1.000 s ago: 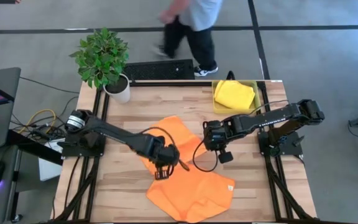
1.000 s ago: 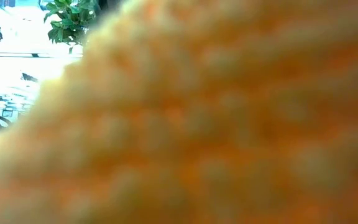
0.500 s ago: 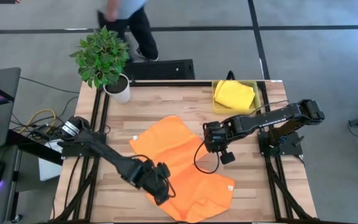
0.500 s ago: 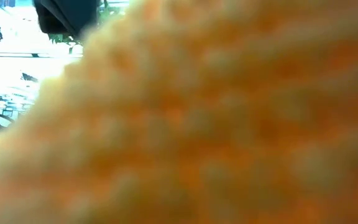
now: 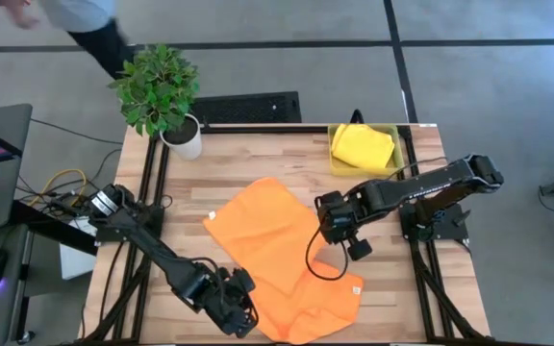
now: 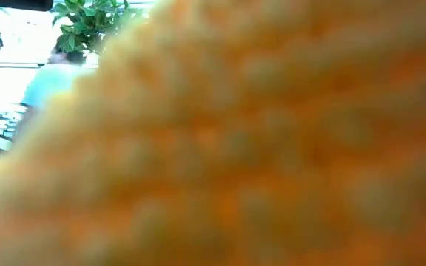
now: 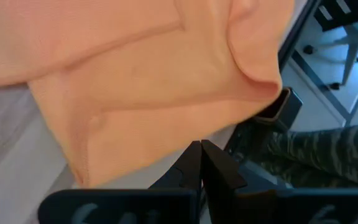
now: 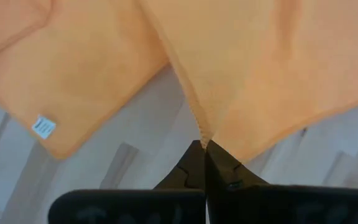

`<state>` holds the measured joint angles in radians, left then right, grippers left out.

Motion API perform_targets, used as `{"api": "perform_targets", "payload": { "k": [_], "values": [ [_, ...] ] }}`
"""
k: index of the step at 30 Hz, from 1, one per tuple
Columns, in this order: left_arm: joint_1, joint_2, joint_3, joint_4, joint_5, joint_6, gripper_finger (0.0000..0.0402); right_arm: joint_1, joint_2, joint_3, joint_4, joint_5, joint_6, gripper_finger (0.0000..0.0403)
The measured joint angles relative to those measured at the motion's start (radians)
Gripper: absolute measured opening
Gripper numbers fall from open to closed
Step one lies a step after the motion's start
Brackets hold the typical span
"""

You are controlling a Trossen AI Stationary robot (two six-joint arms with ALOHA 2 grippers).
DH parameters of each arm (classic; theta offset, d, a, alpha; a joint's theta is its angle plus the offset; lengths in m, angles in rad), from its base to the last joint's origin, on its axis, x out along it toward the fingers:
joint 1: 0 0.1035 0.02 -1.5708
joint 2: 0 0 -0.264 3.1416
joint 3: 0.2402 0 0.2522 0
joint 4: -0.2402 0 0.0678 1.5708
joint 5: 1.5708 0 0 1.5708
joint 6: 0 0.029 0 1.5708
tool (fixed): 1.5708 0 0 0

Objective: Fold microfiber towels
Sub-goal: Fold the top orange microfiber towel

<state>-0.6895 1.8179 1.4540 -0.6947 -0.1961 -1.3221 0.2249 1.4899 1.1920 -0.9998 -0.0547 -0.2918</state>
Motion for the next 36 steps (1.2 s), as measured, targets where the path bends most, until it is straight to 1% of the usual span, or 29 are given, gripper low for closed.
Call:
{"api": "perform_targets", "payload": {
  "k": [8,12,15,17,19,22,25,28,30,32,34,36],
  "values": [
    [0.009,0.0,0.0,-0.02,-0.079,0.005,0.0,-0.026,0.001,0.001,0.068,0.001,0.003,0.0008],
    [0.021,0.0,-0.001,-0.058,-0.163,-0.052,0.0,-0.066,0.001,0.001,0.102,0.004,-0.006,0.0008],
    [0.037,0.004,-0.001,-0.046,-0.226,-0.093,0.0,-0.099,0.001,0.001,0.101,0.003,-0.014,0.0008],
    [0.054,0.018,0.0,-0.028,-0.23,-0.095,0.0,-0.116,0.001,0.001,0.095,0.003,-0.013,0.0008],
    [0.063,0.028,-0.002,-0.025,-0.217,-0.058,0.0,-0.128,0.002,0.001,0.092,0.003,-0.014,0.0008],
    [0.081,0.049,-0.001,0.06,-0.205,0.035,0.0001,-0.138,0.002,0.001,0.091,0.003,-0.014,0.0008],
    [0.09,0.075,0.0,0.158,-0.185,0.158,0.0012,-0.142,0.002,0.001,0.097,0.002,-0.003,0.0008],
    [0.093,0.097,-0.002,0.168,-0.178,0.273,0.0032,-0.152,0.002,0.006,0.106,0.001,0.033,0.0008],
    [0.101,0.119,0.001,0.188,-0.191,0.306,0.0049,-0.159,0.002,0.006,0.106,0.001,0.056,0.0008],
    [0.104,0.133,-0.003,0.165,-0.208,0.337,0.0068,-0.167,0.002,0.006,0.103,0.001,0.067,0.0008],
    [0.113,0.157,0.001,0.225,-0.22,0.374,0.0086,-0.171,0.003,0.007,0.1,0.002,0.088,0.0008],
    [0.114,0.186,-0.001,0.24,-0.234,0.442,0.0099,-0.179,0.002,0.007,0.108,0.001,0.106,0.0008]
  ]
}}
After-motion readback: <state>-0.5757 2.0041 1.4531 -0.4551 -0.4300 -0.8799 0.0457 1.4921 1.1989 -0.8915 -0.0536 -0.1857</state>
